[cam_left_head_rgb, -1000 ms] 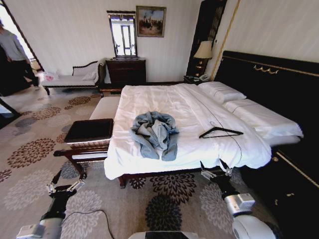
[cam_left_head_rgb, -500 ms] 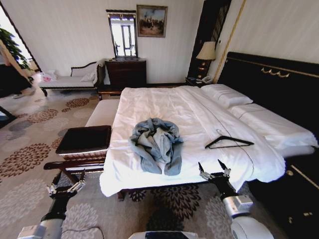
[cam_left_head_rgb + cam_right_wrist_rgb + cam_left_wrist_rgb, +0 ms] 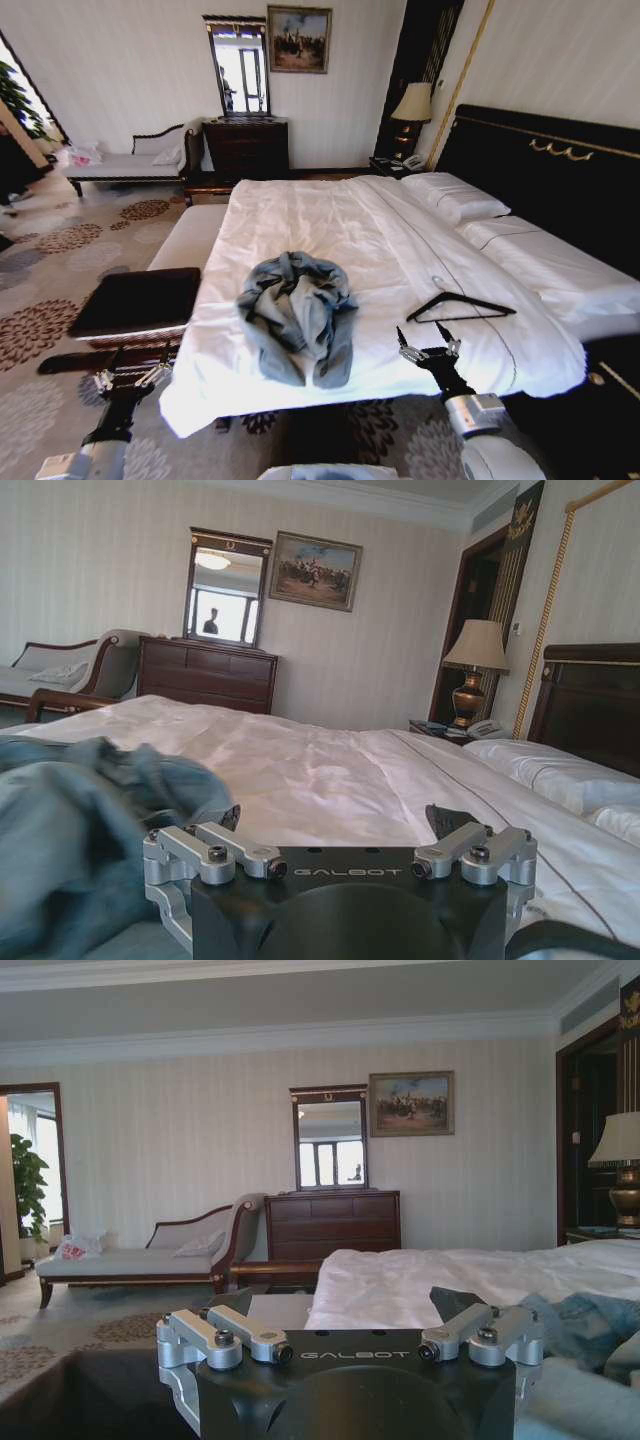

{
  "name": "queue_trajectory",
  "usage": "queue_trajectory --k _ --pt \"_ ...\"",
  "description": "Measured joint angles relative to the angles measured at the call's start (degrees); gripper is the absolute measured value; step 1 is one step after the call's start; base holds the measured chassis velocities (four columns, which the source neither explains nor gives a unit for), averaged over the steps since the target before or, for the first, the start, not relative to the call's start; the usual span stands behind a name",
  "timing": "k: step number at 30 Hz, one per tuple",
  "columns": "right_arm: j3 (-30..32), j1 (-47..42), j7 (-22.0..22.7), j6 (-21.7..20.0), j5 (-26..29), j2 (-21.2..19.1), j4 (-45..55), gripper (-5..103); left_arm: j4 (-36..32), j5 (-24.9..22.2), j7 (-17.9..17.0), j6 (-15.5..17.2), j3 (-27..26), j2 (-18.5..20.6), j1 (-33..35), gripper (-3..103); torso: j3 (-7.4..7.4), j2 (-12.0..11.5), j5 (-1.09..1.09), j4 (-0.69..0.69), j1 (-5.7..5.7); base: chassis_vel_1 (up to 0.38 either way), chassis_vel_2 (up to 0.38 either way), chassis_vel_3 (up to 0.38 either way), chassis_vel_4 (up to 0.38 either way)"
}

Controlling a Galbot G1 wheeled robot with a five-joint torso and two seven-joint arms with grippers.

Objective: Pick up the clothes from the bed and hang them on the clothes hanger.

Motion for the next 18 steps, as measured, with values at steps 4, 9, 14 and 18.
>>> queue_trajectory --k 4,9,14,18 --pt "-0.21 0.04 0.21 0.35 0.01 0.05 -0.14 100 0.01 -0.13 0.0 0.0 -0.26 -0.36 -0.28 100 0.0 0.0 0.0 0.0 0.0 -0.409 -0.121 0.4 0.119" --pt "-0.25 -0.03 0.41 0.38 -0.96 0.05 -0.24 100 -0.03 -0.34 0.03 0.01 -0.35 -0.4 -0.33 100 0.01 -0.02 0.06 0.0 0.03 -0.253 -0.104 0.199 0.099" --pt "-0.13 -0.15 -0.33 1.74 -1.77 0.16 -0.36 100 -0.07 -0.32 0.06 0.03 -0.29 -0.54 -0.32 100 -0.02 0.02 0.0 -0.01 -0.07 -0.034 -0.027 0.025 0.018" --pt "-0.15 -0.23 -0.51 2.04 -2.18 0.15 -0.56 100 -0.07 -0.28 -0.01 0.05 -0.22 -0.73 -0.29 100 -0.04 0.04 -0.05 -0.01 -0.07 0.016 0.064 -0.007 -0.057"
